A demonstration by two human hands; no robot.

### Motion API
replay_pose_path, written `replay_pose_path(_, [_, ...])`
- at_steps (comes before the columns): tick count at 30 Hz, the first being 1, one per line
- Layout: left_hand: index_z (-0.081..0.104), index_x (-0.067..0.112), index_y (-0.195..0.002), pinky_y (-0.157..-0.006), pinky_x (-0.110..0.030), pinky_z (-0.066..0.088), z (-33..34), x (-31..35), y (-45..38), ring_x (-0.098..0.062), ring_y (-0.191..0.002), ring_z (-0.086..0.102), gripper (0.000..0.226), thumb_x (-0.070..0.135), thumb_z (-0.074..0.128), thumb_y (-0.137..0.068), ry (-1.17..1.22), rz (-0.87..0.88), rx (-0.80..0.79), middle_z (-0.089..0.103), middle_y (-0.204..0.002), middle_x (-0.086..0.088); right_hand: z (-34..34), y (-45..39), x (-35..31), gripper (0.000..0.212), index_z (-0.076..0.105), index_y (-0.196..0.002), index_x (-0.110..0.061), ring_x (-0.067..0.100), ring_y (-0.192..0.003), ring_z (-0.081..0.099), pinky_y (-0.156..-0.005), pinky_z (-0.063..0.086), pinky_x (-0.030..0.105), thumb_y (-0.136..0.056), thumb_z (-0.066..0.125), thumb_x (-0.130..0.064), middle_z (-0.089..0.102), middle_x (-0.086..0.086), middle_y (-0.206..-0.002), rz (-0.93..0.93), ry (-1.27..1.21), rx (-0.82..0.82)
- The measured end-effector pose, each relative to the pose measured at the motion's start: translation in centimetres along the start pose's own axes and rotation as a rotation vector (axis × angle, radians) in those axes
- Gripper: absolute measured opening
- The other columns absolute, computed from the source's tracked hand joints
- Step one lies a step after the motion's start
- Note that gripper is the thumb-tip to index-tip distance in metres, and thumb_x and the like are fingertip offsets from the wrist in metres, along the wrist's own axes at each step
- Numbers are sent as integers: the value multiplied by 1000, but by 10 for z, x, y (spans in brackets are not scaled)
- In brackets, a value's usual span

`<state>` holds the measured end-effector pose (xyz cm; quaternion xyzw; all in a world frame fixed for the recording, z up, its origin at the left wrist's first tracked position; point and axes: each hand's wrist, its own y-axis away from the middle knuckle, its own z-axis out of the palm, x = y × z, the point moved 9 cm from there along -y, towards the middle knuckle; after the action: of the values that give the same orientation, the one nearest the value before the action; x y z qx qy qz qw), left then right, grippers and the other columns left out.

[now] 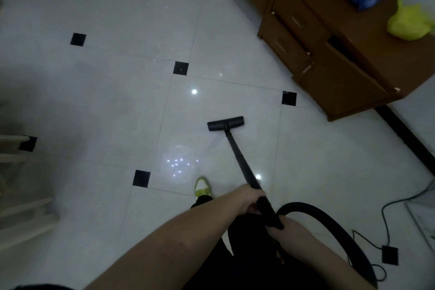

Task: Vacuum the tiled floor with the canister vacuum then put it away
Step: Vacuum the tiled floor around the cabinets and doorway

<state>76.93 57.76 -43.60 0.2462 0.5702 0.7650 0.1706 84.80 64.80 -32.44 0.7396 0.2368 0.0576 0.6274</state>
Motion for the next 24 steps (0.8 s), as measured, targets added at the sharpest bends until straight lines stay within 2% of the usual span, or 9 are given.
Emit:
replay_pose_path(2, [49,5,-114,-51,-28,57,21,2,-4,-20,-73,62,24,13,58,-93,-26,-6,-2,60,-91,-10,-11,4,15,28,61,-101,-8,21,-75,66,-73,55,36,-89,51,-31,70,11,-89,1,-37,9])
replay_pose_path(5, [50,5,-112,-48,-28,57,44,5,-8,-19,-70,62,23,12,58,-93,-49,-16,13,60,-87,-9,-27,6,30,28,61,-102,-2,18,-64,64,-65,51,33,-90,51,-26,67,9,-76,-10,-90,0])
replay_pose_path(9, [53,5,-101,-49,-28,57,59,15,-15,-21,-69,61,11,11,58,-92,-52,-29,38,60,-85,-11,-43,2,40,22,60,-101,-7,18,-57,66,-59,52,30,-91,51,-24,68,7,-70,-13,-150,-28])
replay_pose_path(13, [52,0,-111,-47,-29,55,59,33,-20,-23,-69,61,22,9,56,-93,-55,-26,69,59,-84,-12,-58,-3,31,14,57,-93,-9,21,-58,63,-57,52,31,-92,47,-19,64,8,-70,-8,-212,-48])
replay_pose_path(15, [50,-1,-110,-45,-27,54,55,44,-20,-22,-67,61,19,9,55,-94,-61,-29,84,59,-82,-12,-64,-5,22,14,57,-93,-9,21,-57,63,-56,53,30,-92,47,-18,64,9,-71,-3,-235,-63])
replay_pose_path(18, [51,-1,-109,-51,-29,56,47,60,-23,-21,-67,62,19,9,54,-93,-67,-26,101,60,-80,-12,-73,-10,8,19,55,-103,-4,20,-53,63,-54,52,30,-92,46,-17,64,10,-74,6,-261,-63])
replay_pose_path(20, [51,-1,-109,-54,-31,55,41,70,-26,-22,-67,62,19,10,54,-93,-74,-25,113,60,-81,-13,-77,-13,-3,18,55,-102,-1,20,-49,60,-50,51,27,-93,44,-13,62,12,-70,11,-297,-71])
replay_pose_path(24, [52,-4,-115,-56,-32,56,26,89,-34,-26,-73,64,27,10,55,-92,-94,-28,108,61,-90,-16,-84,-20,-24,22,53,-109,0,20,-49,60,-46,50,23,-97,43,-15,63,14,-70,36,-305,-85])
